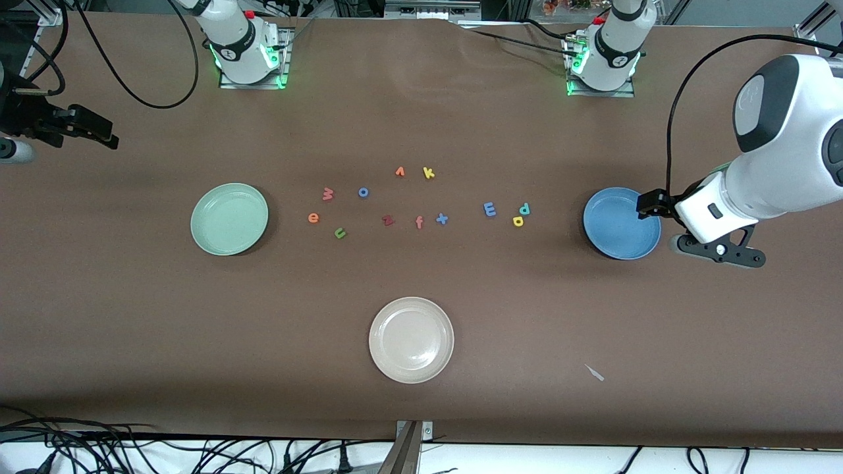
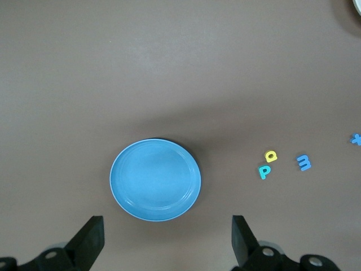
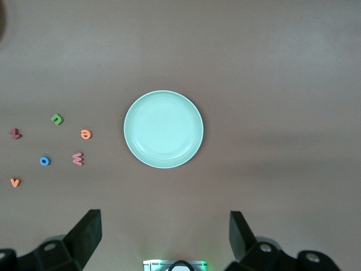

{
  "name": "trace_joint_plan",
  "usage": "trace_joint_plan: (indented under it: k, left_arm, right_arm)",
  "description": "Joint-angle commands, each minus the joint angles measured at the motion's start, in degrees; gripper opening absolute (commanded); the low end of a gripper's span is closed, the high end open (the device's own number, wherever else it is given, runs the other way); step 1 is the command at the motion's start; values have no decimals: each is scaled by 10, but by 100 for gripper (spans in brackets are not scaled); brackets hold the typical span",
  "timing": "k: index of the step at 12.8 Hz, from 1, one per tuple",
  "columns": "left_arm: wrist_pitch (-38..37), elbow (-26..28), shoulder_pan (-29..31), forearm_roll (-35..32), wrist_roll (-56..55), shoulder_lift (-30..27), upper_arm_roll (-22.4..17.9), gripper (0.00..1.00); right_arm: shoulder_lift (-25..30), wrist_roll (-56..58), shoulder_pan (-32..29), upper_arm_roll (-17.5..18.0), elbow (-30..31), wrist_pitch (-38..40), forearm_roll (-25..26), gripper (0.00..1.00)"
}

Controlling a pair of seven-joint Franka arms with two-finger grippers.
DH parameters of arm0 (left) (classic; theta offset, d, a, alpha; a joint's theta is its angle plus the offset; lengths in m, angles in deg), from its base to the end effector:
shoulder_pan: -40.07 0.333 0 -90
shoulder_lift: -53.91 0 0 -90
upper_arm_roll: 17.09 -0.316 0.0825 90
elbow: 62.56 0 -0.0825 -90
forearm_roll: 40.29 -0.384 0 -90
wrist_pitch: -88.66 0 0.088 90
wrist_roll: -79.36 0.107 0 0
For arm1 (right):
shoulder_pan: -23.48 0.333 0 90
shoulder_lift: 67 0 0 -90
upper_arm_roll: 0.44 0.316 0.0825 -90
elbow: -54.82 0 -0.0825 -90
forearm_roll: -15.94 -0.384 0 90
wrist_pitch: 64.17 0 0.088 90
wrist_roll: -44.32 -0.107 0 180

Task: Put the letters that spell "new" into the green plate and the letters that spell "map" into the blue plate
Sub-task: 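Grasp the green letter with the right gripper while the left gripper reaches the teal P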

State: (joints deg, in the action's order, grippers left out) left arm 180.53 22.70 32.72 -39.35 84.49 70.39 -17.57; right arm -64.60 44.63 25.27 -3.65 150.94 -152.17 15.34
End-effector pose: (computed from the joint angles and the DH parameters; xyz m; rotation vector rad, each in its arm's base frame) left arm 0.6251 -0.0776 0.4948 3.1019 -0.3232 -0.2696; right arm 0.5345 -0.0127 0.5943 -3.1232 0.0302 0.1558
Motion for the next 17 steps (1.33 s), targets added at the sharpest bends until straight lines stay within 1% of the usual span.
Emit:
trace_joint_plan:
  k: [1,3,4,5,6,8,10,12,14,15,16,17]
  left_arm:
    - [-2,-1,-3,6,1,0,-2,99]
    - [-2,0,-4,6,0,0,-1,100]
    - [-2,0,-5,6,0,2,-1,100]
    - [-2,0,-6,6,-2,3,0,100]
    - [-2,0,-6,6,-2,5,1,100]
    - [-2,0,-8,13,-3,8,2,100]
    - [-3,0,-19,14,-7,19,2,100]
    - [-2,1,-35,14,-49,31,2,100]
    - [-1,1,-48,17,-96,50,6,100]
    - [5,2,-48,33,-126,59,13,100]
    - [16,12,-48,51,-153,65,17,100]
    - [42,36,-49,57,-168,64,24,100]
  right_arm:
    - [-35,-9,19,5,-2,-3,-8,100]
    - [-75,-10,26,6,1,-15,-11,100]
    - [-90,-11,31,7,2,-38,-24,100]
    - [-112,-35,42,8,2,-66,-29,100]
    - [-135,-85,53,9,5,-97,-29,100]
    - [-173,-188,109,9,13,-156,-28,100]
    - [-207,-301,152,9,29,-219,-28,100]
    - [-249,-410,196,8,31,-275,-21,100]
    - [-285,-523,228,8,31,-330,-20,100]
    - [-301,-570,246,7,31,-352,-19,100]
    - [-317,-615,250,8,31,-376,-19,100]
    - [-331,-658,262,8,31,-395,-19,99]
